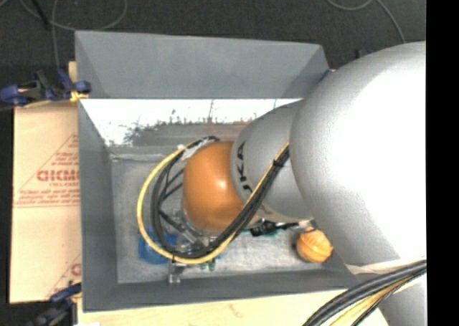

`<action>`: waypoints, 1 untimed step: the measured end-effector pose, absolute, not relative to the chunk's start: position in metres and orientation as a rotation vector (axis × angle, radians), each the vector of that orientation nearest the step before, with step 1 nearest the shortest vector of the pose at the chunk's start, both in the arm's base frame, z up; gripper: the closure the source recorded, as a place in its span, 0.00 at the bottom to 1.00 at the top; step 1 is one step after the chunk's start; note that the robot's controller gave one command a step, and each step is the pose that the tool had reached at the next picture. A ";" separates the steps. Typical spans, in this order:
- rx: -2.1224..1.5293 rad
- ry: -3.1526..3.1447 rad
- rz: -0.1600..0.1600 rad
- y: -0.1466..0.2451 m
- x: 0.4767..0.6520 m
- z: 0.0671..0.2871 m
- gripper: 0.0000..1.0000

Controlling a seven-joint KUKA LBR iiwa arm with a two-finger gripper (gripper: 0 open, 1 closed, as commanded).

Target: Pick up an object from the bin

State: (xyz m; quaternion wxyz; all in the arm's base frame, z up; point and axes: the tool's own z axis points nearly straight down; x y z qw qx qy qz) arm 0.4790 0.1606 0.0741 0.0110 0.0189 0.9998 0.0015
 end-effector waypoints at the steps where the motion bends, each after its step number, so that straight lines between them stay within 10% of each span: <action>1: 0.060 3.125 0.002 0.160 0.478 0.077 1.00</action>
Offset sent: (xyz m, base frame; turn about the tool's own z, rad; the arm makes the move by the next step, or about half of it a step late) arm 0.0000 0.0001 0.0888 -0.0001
